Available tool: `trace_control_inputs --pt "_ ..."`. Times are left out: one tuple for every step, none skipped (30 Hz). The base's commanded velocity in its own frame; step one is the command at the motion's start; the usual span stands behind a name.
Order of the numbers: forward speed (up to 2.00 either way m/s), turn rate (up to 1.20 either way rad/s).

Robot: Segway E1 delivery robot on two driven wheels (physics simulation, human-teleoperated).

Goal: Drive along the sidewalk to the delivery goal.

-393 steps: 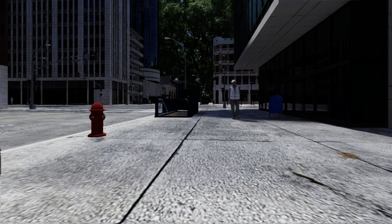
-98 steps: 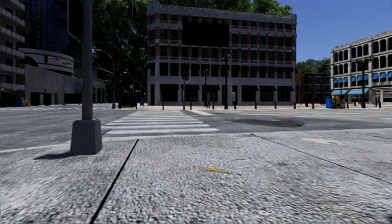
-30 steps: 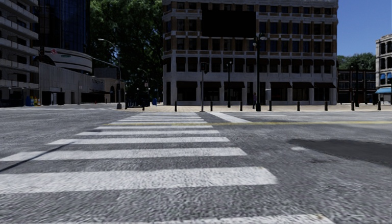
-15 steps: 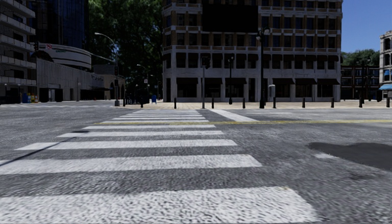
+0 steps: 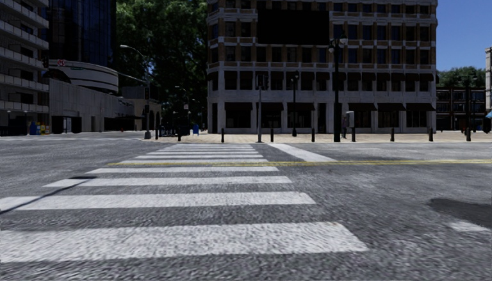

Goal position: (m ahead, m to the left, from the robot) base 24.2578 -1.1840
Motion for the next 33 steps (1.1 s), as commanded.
trace_control_inputs --pt "1.33 0.2" --pt "1.34 0.2" --pt "1.37 0.2" --pt "1.63 0.1" --pt "1.63 0.1" --pt "2.0 0.0" --pt "2.0 0.0" --pt "2.0 0.0" --pt "2.0 0.0" --pt "2.0 0.0" --pt "2.0 0.0" --pt "2.0 0.0" --pt "2.0 0.0" --pt "2.0 0.0" --pt "2.0 0.0" --pt "2.0 0.0" --pt "2.0 0.0" --pt "2.0 0.0" --pt "2.0 0.0" --pt "2.0 0.0" --pt "2.0 0.0" --pt "2.0 0.06" --pt "2.0 0.06" --pt "2.0 0.09" --pt "2.0 0.1" --pt "2.0 0.12" --pt "2.0 0.14" --pt "2.0 0.14" --pt "2.0 0.14" --pt "2.0 0.17" --pt "2.0 0.18" --pt "2.0 0.18" --pt "2.0 0.18"
